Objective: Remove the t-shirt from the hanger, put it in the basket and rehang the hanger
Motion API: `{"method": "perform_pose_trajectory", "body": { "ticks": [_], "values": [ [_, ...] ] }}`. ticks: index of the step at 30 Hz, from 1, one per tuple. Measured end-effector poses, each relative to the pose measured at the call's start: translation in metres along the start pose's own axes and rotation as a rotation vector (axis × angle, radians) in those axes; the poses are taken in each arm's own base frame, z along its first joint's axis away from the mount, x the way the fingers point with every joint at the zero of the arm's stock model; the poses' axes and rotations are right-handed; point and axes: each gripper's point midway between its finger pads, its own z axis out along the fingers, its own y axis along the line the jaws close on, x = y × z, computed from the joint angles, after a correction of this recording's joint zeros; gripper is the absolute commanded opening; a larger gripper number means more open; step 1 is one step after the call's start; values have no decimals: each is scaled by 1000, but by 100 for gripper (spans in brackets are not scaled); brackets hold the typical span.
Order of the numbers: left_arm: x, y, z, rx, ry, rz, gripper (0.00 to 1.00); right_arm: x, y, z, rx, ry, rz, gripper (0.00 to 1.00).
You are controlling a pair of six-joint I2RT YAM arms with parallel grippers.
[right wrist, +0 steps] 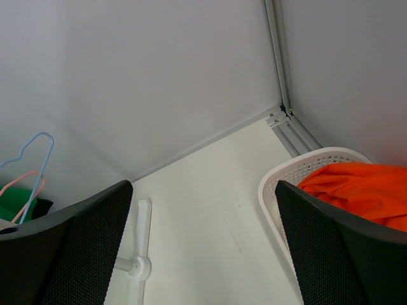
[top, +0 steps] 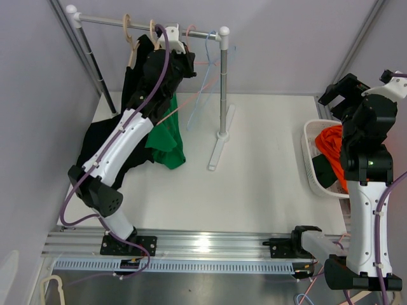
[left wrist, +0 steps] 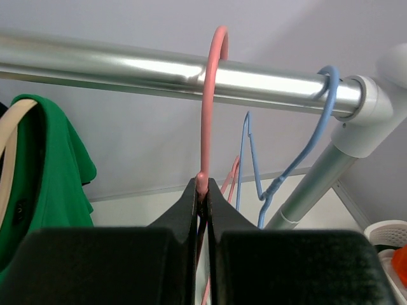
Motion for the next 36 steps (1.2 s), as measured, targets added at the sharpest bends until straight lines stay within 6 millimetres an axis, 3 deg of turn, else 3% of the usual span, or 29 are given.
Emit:
{"method": "perform_pose_trajectory", "body": {
  "ticks": [5, 9, 12, 14, 16, 20, 24, 29, 36],
  "values": [
    [-1, -14, -1, 29, 1, 13, 1, 0, 1, 0, -4, 1, 0, 99],
    [-2, -22, -3, 59, 3, 25, 8, 1, 2, 0, -8, 3, 1, 100],
    [-1, -27, -4, 85, 14, 48, 22, 1, 3, 0, -12, 5, 2, 99],
    [-2, -28, -6, 96, 20, 63, 42, 1, 4, 0, -15, 6, 5, 99],
    [-7, -31, -7, 108, 18, 68, 53, 2, 5, -1, -18, 7, 8, 99],
    [-17, -34, -10, 117, -2, 72, 58, 2, 5, -1, -19, 8, 12, 99],
    [-15, -32, -11, 113, 12, 80, 61, 5, 12, -2, -40, 17, 15, 100],
    [-22, -13, -17, 78, 42, 83, 63, 8, 16, -4, -53, 28, 14, 99],
    [-82, 42, -38, -85, -58, 110, 74, 12, 18, -4, -59, 41, 12, 99]
  ]
}}
